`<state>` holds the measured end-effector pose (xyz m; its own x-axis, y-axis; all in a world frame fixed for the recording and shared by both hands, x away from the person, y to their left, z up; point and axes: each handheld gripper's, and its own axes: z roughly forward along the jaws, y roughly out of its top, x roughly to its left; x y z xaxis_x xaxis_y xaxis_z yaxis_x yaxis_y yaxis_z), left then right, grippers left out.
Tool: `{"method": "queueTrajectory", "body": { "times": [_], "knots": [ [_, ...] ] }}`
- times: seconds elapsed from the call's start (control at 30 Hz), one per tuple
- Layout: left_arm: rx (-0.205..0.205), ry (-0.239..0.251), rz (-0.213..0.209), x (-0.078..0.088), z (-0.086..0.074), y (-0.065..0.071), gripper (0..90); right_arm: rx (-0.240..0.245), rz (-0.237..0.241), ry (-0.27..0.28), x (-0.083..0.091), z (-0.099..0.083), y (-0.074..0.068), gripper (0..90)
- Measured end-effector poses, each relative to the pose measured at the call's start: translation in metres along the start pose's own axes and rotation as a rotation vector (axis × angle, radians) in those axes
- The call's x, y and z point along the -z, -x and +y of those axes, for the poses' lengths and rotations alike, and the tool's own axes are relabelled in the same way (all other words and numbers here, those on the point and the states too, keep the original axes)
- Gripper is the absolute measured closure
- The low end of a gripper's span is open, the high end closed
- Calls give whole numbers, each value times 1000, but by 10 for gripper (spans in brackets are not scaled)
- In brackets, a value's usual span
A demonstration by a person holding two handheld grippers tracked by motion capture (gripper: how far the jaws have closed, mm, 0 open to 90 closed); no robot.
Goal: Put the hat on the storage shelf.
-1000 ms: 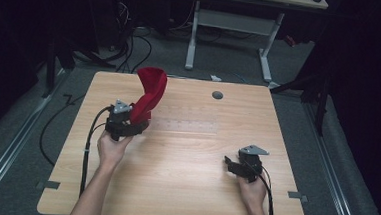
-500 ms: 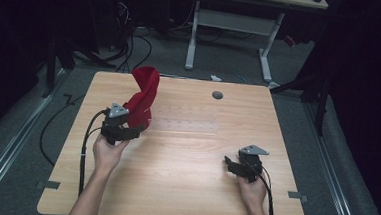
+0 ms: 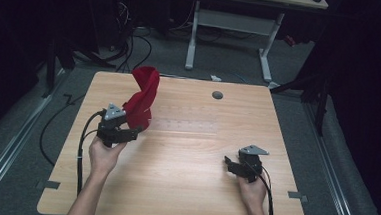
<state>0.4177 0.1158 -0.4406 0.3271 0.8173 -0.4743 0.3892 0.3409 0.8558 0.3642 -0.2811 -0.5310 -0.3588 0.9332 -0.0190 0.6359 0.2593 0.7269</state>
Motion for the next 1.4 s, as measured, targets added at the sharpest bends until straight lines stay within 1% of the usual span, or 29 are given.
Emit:
{"method": "queueTrajectory", "body": {
  "times": [0.2,0.33,0.67,0.87,1.0,1.13,1.23,1.3,1.4],
  "knots": [
    [0,1,-4,6,1,3,354,0,0,0,0,0,0,376],
    [-6,-8,-3,8,0,4,351,0,0,0,0,0,0,376],
    [17,28,-21,24,-1,8,354,0,0,0,0,0,0,376],
    [27,30,-30,31,-3,13,355,0,-1,0,0,0,0,376],
    [21,27,-38,32,-8,18,356,0,0,0,0,0,0,375],
    [12,11,-47,32,-16,24,356,-1,0,0,0,0,0,375],
    [5,-6,-54,31,-23,28,356,-1,0,0,0,0,0,375],
    [-7,-17,-50,30,-28,29,355,-1,0,0,0,0,0,375],
    [-3,-36,-55,28,-37,31,356,-1,0,0,0,0,0,375]
  ]
}}
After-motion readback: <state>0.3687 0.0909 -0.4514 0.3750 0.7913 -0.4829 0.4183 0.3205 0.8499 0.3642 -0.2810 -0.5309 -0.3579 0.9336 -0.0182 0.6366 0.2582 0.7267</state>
